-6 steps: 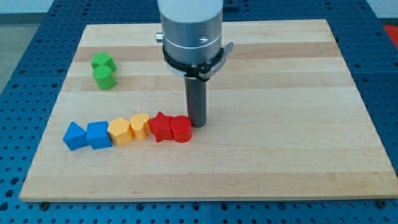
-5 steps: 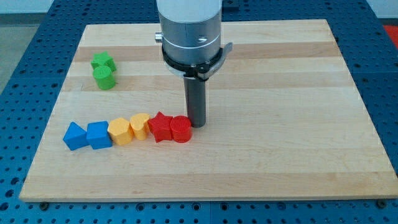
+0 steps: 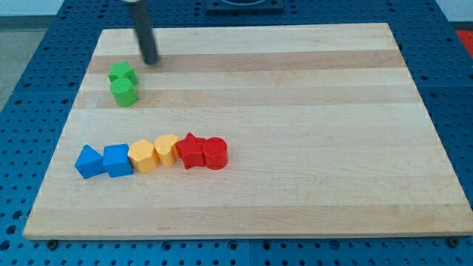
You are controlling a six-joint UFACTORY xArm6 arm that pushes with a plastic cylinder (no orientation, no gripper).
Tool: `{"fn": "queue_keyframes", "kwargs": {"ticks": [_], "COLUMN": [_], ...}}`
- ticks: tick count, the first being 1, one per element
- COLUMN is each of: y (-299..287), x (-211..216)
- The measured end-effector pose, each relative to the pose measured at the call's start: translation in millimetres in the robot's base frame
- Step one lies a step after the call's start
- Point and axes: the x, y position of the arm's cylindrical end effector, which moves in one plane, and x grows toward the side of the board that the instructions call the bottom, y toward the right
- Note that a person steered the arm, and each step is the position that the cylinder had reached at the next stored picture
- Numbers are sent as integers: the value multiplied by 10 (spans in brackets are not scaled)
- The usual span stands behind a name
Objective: Move green star on right side of red circle
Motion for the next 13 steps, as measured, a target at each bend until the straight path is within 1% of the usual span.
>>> {"fn": "queue_keyframes", "kwargs": {"ticks": [1,2,3,4,5,6,7,8,9,10,12,13], "y": [-861,-889,-642,5,925,1517,1598,1346,1033,998,2170,2360], "x": [1,105,455,465,475,548,539,394,415,714,1322,1328]}}
